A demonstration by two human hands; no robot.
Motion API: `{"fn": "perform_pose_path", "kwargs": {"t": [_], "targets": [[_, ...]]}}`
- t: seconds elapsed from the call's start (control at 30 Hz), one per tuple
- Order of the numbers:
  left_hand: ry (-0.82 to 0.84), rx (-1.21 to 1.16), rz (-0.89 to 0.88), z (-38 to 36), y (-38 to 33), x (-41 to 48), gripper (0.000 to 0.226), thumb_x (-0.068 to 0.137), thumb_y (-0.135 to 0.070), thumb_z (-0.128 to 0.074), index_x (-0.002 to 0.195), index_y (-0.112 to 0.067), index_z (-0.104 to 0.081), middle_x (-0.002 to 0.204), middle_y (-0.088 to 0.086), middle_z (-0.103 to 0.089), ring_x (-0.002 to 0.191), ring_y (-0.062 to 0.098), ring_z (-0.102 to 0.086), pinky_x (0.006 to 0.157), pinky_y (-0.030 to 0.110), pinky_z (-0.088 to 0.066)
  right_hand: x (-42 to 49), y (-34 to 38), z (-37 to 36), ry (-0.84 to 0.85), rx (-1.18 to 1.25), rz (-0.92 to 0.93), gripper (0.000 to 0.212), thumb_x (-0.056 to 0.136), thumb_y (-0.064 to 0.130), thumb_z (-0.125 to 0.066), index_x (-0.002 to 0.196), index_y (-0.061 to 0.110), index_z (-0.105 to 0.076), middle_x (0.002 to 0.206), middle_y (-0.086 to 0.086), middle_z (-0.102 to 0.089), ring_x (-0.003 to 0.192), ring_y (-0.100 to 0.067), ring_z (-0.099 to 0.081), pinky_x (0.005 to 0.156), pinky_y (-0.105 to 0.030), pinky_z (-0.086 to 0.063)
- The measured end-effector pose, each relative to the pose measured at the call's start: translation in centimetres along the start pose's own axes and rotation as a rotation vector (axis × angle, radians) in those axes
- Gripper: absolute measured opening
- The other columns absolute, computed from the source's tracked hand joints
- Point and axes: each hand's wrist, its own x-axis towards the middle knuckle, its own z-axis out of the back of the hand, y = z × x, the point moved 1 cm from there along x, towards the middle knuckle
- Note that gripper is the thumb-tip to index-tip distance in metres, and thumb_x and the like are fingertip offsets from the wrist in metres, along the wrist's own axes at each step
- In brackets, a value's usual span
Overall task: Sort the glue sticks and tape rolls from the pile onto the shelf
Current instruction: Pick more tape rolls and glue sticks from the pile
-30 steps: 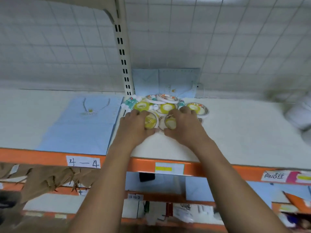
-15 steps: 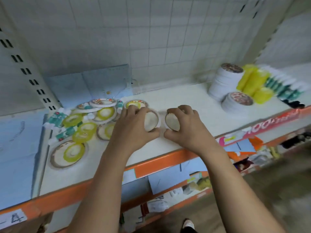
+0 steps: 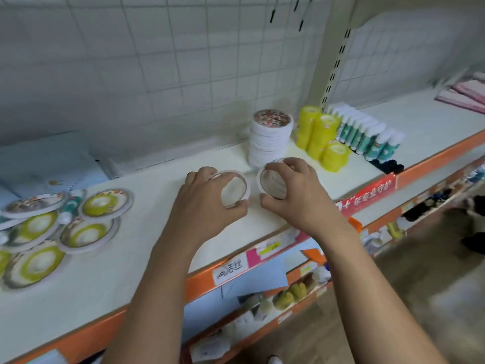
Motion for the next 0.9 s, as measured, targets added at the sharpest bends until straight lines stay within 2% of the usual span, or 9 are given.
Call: {"fn": "perform_pose_path", "kwargs": {"t": [0.17, 0.3, 0.43, 0.57, 0.67, 0.73, 0.77, 0.83, 0.9], "targets": [[-0.031, 0.017, 0.061, -2.1, -2.9, 2.4, 0.062, 0.077, -0.055, -0.066, 0.135, -0.034, -0.053, 0.137, -0.003, -0.046, 0.125, 0.020, -0.038, 0.099, 0.034, -0.036, 3.1, -4.2, 1.1, 0.042, -0.020, 0.066, 0.067, 0.076, 0.044, -0.071, 0.133, 0.015, -0.053, 0.133, -0.012, -0.049, 0.125, -0.032, -0.043, 0.104, -0.038, -0.039], [-0.020, -0.002, 0.119, -3.1, -4.3, 3.5, 0.062, 0.078, -0.056, -0.066, 0.134, -0.034, -0.052, 0.136, -0.003, -0.046, 0.125, 0.019, -0.036, 0.098, 0.030, -0.033, 5.0, -6.2, 1.1, 0.086, 0.026, 0.103, 0.075, 0.077, 0.045, -0.074, 0.137, 0.009, -0.048, 0.143, -0.011, -0.043, 0.132, -0.029, -0.040, 0.109, -0.037, -0.036], [-0.054, -0.018, 0.207, -3.6, -5.5, 4.4, 0.066, 0.072, -0.061, -0.069, 0.125, -0.023, -0.060, 0.133, -0.002, -0.053, 0.124, 0.020, -0.042, 0.097, 0.032, -0.039, 6.0, -7.4, 1.1, 0.159, 0.083, 0.182, 0.075, 0.076, 0.053, -0.072, 0.133, 0.010, -0.049, 0.135, -0.009, -0.049, 0.127, -0.028, -0.046, 0.104, -0.041, -0.040], [-0.070, -0.016, 0.190, -4.2, -7.5, 5.4, 0.067, 0.068, -0.065, -0.068, 0.119, -0.022, -0.060, 0.125, -0.005, -0.060, 0.116, 0.019, -0.048, 0.090, 0.032, -0.044, 6.6, -9.1, 1.4, 0.283, 0.100, 0.203, 0.105, 0.070, 0.058, -0.077, 0.150, 0.012, -0.028, 0.151, -0.007, -0.035, 0.139, -0.026, -0.032, 0.113, -0.037, -0.031], [-0.038, 0.011, 0.179, -5.1, -9.1, 6.1, 0.064, 0.067, -0.070, -0.062, 0.111, -0.024, -0.057, 0.119, -0.006, -0.059, 0.111, 0.015, -0.047, 0.081, 0.029, -0.042, 6.7, -11.1, 1.7, 0.351, 0.144, 0.150, 0.117, 0.067, 0.055, -0.080, 0.155, 0.014, -0.015, 0.157, -0.004, -0.027, 0.143, -0.022, -0.027, 0.112, -0.030, -0.028], [-0.014, 0.044, 0.178, -5.8, -10.0, 6.6, 0.062, 0.068, -0.068, -0.064, 0.109, -0.022, -0.055, 0.114, -0.003, -0.059, 0.107, 0.016, -0.048, 0.078, 0.031, -0.044, 6.6, -12.1, 1.8, 0.360, 0.182, 0.130, 0.111, 0.068, 0.051, -0.081, 0.154, 0.016, -0.021, 0.155, -0.002, -0.032, 0.141, -0.017, -0.031, 0.103, -0.022, -0.028], [0.003, 0.057, 0.179, -6.2, -10.3, 6.8, 0.063, 0.069, -0.068, -0.065, 0.111, -0.021, -0.053, 0.113, -0.002, -0.058, 0.106, 0.018, -0.048, 0.077, 0.032, -0.045, 6.6, -12.4, 1.9, 0.350, 0.199, 0.136, 0.101, 0.068, 0.048, -0.082, 0.149, 0.018, -0.030, 0.149, -0.002, -0.040, 0.136, -0.017, -0.037, 0.099, -0.020, -0.031], [0.019, 0.064, 0.180, -6.7, -10.7, 7.0, 0.065, 0.070, -0.067, -0.067, 0.113, -0.021, -0.051, 0.112, -0.001, -0.057, 0.105, 0.018, -0.048, 0.076, 0.032, -0.045, 6.6, -12.6, 1.9, 0.328, 0.244, 0.158, 0.076, 0.068, 0.044, -0.083, 0.131, 0.022, -0.047, 0.128, 0.000, -0.056, 0.119, -0.017, -0.051, 0.093, -0.028, -0.043], [0.013, 0.056, 0.171, -7.1, -10.9, 7.1, 0.068, 0.068, -0.067, -0.068, 0.115, -0.021, -0.048, 0.111, -0.001, -0.056, 0.104, 0.019, -0.048, 0.075, 0.032, -0.046, 6.6, -12.5, 2.0, 0.319, 0.284, 0.169, 0.067, 0.067, 0.042, -0.084, 0.123, 0.023, -0.051, 0.116, 0.002, -0.060, 0.107, -0.016, -0.056, 0.089, -0.036, -0.049]]}}
